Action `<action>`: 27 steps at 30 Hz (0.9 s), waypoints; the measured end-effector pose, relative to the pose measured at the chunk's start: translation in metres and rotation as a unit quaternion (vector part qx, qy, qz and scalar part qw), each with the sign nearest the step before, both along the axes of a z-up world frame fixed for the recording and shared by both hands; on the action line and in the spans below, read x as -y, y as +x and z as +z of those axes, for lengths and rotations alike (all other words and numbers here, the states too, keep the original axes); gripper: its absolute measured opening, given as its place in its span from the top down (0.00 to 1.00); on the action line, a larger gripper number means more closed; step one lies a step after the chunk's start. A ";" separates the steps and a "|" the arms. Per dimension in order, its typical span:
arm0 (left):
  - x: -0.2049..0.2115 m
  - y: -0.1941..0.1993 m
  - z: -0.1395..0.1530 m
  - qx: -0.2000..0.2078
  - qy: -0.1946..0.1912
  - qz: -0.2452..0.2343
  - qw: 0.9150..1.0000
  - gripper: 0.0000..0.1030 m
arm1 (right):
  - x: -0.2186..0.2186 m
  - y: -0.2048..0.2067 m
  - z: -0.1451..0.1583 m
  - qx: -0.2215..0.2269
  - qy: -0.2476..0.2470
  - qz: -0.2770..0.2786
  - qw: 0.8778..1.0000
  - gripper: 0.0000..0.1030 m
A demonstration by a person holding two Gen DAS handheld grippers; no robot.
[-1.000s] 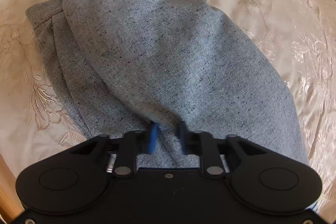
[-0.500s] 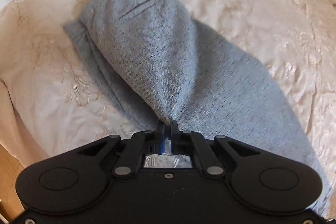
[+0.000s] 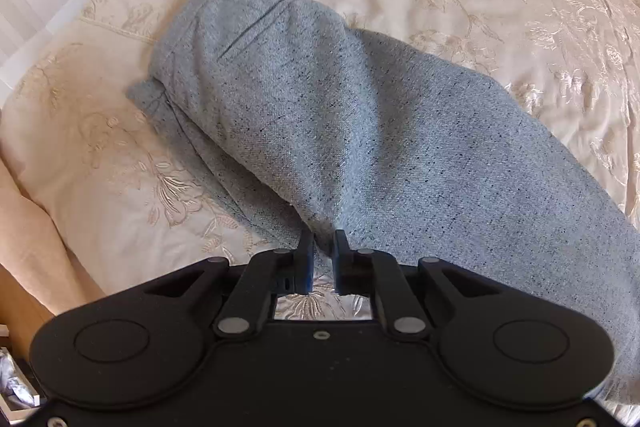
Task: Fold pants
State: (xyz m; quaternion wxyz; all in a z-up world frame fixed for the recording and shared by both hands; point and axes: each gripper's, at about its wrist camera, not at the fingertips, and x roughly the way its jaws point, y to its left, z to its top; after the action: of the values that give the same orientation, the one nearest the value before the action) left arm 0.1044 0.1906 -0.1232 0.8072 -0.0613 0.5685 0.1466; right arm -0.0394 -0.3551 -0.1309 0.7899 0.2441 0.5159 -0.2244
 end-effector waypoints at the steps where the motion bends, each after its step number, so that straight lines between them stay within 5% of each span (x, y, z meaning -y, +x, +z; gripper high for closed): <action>1: 0.006 -0.002 0.005 0.005 0.008 0.003 1.000 0.84 | 0.005 0.003 0.006 0.010 -0.008 0.008 1.000 0.81; 14: 0.095 -0.014 0.012 0.003 -0.019 -0.009 1.000 0.84 | 0.101 0.056 -0.017 0.022 0.014 0.027 0.999 0.78; 27: 0.180 -0.002 0.006 -0.002 -0.024 -0.104 0.994 0.84 | 0.105 0.076 -0.059 -0.017 0.063 0.110 0.992 0.78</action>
State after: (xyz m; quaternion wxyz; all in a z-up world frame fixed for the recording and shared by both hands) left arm 0.1023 0.0106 -0.1167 0.8150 -0.0209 0.5770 0.0484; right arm 0.0367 -0.4606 -0.1896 0.7840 0.2310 0.5661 -0.1070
